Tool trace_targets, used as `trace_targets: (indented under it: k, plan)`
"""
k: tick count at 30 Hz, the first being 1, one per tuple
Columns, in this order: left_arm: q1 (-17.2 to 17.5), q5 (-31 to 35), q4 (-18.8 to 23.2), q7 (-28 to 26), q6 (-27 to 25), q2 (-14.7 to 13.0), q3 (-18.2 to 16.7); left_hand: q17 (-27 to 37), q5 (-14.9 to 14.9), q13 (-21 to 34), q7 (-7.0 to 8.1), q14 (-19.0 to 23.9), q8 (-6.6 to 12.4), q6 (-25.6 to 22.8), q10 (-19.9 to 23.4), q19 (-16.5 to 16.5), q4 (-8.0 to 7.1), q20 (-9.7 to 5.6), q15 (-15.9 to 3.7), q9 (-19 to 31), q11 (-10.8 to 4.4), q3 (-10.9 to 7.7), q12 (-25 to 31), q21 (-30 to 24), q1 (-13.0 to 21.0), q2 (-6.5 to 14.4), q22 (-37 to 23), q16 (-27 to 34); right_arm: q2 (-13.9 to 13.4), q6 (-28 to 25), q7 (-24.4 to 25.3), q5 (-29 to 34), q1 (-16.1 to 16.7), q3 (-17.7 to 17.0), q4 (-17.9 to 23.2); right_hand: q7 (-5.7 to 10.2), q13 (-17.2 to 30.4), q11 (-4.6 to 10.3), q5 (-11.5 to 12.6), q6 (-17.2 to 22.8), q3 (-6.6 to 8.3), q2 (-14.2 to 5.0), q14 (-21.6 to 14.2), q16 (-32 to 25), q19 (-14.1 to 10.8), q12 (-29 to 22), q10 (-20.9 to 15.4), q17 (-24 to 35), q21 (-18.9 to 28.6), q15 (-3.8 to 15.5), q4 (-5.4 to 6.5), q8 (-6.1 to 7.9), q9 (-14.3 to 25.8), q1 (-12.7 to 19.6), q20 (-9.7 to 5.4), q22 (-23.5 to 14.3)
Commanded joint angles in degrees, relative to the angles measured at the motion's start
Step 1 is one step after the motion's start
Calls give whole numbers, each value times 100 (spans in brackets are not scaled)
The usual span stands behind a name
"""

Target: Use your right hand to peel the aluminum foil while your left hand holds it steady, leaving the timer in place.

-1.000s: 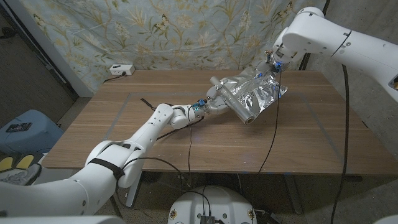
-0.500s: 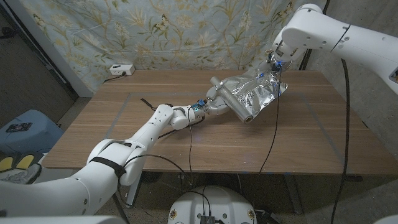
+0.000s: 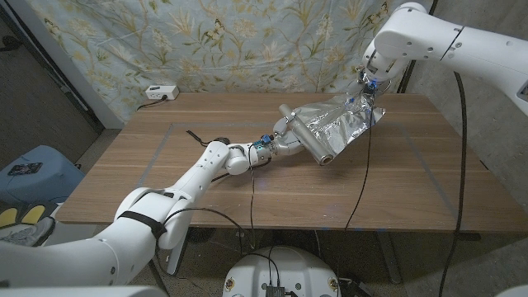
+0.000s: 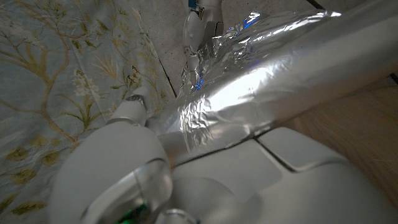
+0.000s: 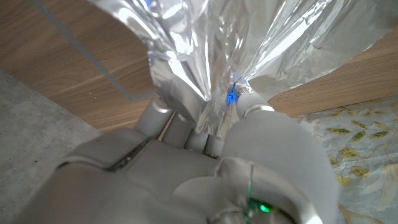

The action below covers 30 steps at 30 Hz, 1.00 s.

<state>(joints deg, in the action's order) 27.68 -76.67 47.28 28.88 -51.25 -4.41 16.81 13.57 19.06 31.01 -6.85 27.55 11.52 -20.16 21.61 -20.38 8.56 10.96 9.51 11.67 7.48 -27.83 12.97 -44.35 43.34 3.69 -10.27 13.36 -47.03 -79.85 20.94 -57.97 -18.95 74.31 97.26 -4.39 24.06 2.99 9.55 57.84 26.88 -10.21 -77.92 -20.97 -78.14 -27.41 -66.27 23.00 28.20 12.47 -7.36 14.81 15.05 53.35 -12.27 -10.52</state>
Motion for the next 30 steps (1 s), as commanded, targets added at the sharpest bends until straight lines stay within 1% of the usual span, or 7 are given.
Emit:
trace_targets:
  k: [1,17,25,30]
  plan:
    - [63,-32,112,14,-52,-61,-18,-3,-2,0,12,60,48,-65,93,-36,8,-13,-14,22,5,-27,43,-13,25,64,-30,21,-21,-13,298,-361,-194,209,-199,-19,13,27,27,63,54,-19,-49,11,6,-52,-2,14,39,18,0,-12,34,53,5,-23]
    - [62,-36,168,54,-81,-151,24,-23,-1,-21,14,63,58,-129,117,-54,14,-22,-22,16,-13,-52,48,3,21,79,-31,14,-84,-13,766,-820,-357,322,-299,-10,3,28,25,76,65,-18,-59,17,18,-50,-11,32,68,21,-7,-29,55,67,5,-22]
    - [78,-13,202,115,-89,-188,62,-31,2,-27,13,56,67,-175,127,-56,17,-17,-14,13,1,-65,51,13,22,90,-32,9,-135,-13,844,-889,-376,341,-298,-4,7,29,24,86,68,-21,-65,20,28,-49,-1,39,79,17,-3,-34,63,67,4,-22]
    - [102,-3,293,94,-77,-229,73,-36,7,-31,4,52,72,-204,134,-46,29,-16,-13,12,4,-87,54,25,43,110,-32,7,-173,-13,962,-988,-388,336,-293,-11,8,32,24,86,73,-24,-66,20,37,-49,1,51,86,12,2,-41,71,66,4,-22]
